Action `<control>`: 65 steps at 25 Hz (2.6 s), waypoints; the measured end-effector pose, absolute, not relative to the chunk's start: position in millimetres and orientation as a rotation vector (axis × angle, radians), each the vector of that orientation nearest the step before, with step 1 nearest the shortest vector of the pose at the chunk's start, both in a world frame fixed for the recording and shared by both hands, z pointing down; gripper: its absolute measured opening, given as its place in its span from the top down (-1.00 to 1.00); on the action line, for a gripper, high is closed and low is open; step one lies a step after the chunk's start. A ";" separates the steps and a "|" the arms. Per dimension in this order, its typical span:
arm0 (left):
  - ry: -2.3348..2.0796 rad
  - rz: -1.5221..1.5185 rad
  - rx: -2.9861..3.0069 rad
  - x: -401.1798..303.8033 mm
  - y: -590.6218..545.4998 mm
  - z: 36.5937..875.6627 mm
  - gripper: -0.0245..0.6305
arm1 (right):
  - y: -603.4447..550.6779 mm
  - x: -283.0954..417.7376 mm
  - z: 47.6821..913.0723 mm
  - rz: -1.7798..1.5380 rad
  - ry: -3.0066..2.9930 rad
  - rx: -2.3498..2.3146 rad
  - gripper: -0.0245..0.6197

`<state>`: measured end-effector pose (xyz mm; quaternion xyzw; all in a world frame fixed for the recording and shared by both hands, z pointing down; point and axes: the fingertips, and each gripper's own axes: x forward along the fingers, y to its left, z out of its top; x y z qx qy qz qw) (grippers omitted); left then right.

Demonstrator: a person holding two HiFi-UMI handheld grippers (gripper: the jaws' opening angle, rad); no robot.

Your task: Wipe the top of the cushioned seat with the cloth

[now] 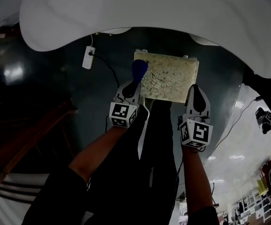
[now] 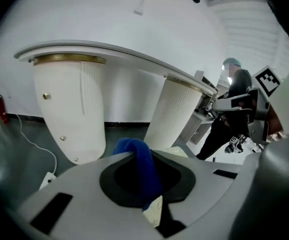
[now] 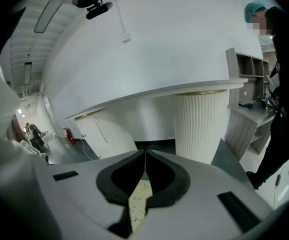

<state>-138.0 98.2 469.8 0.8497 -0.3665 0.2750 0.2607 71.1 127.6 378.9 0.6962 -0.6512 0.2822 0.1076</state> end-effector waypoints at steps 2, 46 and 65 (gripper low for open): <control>-1.049 0.777 2.260 -165.8 96.0 477.2 0.82 | 125.5 62.4 375.2 0.811 -1.911 2.049 0.80; -0.725 0.942 2.237 -145.8 173.0 623.5 0.81 | 141.0 10.4 421.6 0.895 -1.947 1.984 0.80; -0.721 0.956 2.219 -101.8 187.3 618.0 0.81 | 149.9 43.7 428.9 0.921 -1.914 1.983 0.80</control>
